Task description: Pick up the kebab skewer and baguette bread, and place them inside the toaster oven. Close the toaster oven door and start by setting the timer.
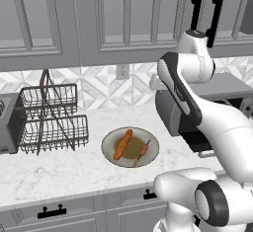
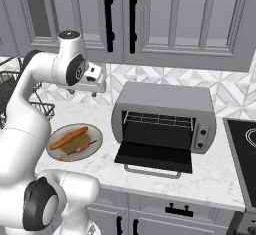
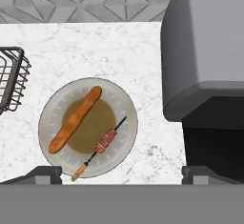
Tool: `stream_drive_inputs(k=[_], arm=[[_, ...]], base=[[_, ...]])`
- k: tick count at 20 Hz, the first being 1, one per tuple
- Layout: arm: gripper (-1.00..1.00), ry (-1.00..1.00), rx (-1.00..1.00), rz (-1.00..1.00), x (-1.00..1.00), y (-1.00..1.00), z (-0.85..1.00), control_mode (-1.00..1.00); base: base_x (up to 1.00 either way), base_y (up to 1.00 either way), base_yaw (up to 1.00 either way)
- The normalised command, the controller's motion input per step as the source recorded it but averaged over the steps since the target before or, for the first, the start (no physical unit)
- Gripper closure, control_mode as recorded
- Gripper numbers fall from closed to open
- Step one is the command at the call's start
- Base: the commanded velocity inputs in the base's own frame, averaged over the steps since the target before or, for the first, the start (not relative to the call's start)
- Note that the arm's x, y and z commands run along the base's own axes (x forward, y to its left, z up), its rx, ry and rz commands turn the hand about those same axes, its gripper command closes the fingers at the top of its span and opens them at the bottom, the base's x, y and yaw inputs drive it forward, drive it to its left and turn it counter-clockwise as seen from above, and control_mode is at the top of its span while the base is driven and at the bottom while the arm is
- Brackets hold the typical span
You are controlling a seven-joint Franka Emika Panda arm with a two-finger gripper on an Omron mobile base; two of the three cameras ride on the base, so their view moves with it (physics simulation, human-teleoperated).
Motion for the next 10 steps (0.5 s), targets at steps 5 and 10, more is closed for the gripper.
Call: stream_drive_inputs(k=[5, 10], arm=[[-1.0, 0.0, 0.0, 0.0, 0.0, 0.0, 0.0, -1.0], [-1.0, -0.12, 0.12, 0.1, -0.42, -0.58, -0.06, -1.0]], base=[[0.0, 0.0, 0.0], [0.0, 0.0, 0.0]])
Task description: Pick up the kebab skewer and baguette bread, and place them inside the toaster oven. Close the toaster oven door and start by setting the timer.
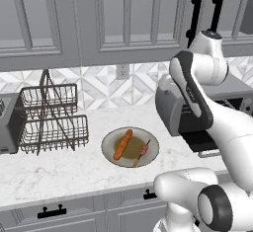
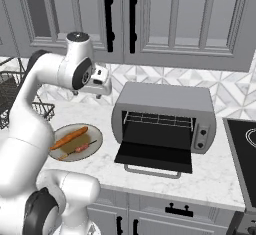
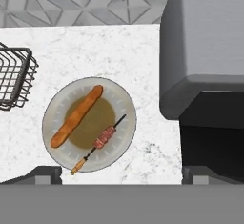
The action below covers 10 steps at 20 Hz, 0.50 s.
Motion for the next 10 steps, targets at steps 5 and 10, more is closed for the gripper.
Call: stream_drive_inputs(k=[5, 10], arm=[[-1.0, -0.32, 0.31, 0.41, -0.46, -1.0, -0.08, -1.0], [-1.0, -0.44, 0.14, 0.52, -0.16, -0.84, -0.43, -1.0]], base=[[0.0, 0.0, 0.0], [0.0, 0.0, 0.0]])
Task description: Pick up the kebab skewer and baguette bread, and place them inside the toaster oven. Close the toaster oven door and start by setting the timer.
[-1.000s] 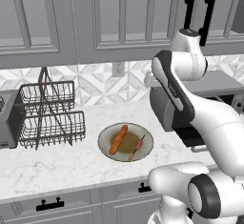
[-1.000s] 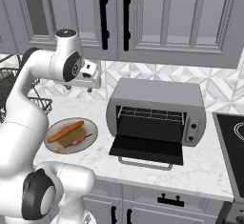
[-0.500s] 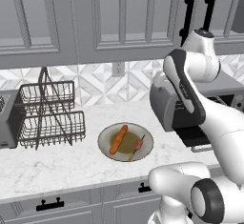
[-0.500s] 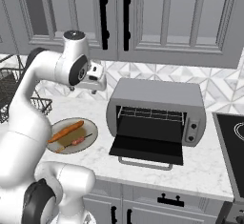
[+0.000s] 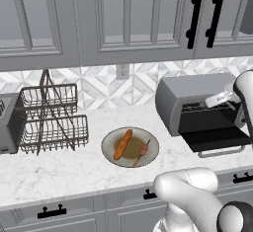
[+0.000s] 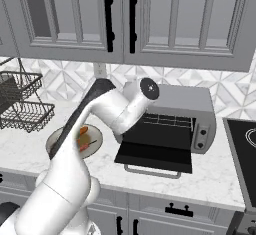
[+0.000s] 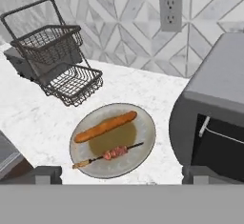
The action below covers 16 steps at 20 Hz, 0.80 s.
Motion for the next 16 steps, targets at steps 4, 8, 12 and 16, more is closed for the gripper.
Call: stream_drive_inputs(k=[4, 8, 12, 16], arm=[[-1.0, -0.4, 0.09, 0.38, 0.0, -0.48, -0.72, -1.0], [-1.0, -0.32, 0.07, 0.26, 0.02, -0.62, -0.19, -1.0], [-1.0, -0.19, 0.12, 0.0, 0.14, -0.06, -0.35, -1.0], [-1.0, -0.1, 0.29, -0.1, 0.11, -0.03, -0.25, -1.0]], base=[[0.0, 0.0, 0.0], [0.0, 0.0, 0.0], [0.0, 0.0, 0.0], [0.0, 0.0, 0.0]])
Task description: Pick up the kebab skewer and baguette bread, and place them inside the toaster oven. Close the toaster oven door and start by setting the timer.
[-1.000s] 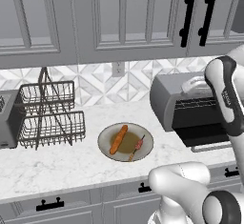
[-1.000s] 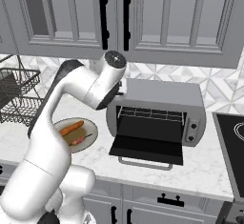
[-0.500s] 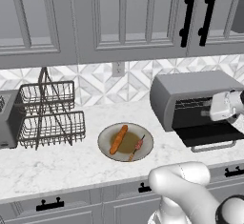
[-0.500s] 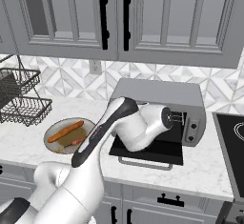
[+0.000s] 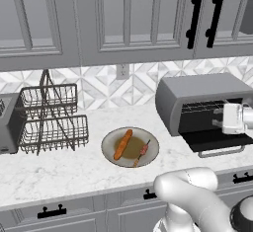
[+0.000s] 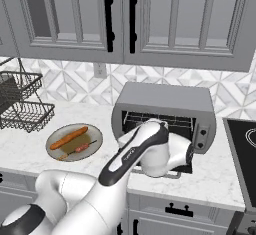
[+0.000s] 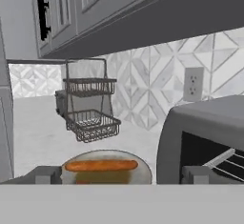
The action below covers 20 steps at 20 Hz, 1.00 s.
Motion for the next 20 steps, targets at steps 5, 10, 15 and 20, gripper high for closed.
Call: stream_drive_inputs(k=[5, 10, 15, 20], arm=[[-1.0, -0.01, 0.24, -0.04, 0.43, -0.35, -0.28, -1.0], [-1.0, -0.02, 0.13, -0.01, 0.56, -0.34, -0.29, -1.0], [-1.0, 0.0, 0.01, 0.0, 0.64, -0.31, -0.06, -1.0], [-1.0, 0.0, 0.0, 0.0, 0.48, -0.22, -0.05, -1.0]], base=[[0.0, 0.0, 0.0], [0.0, 0.0, 0.0], [0.0, 0.0, 0.0], [0.0, 0.0, 0.0]])
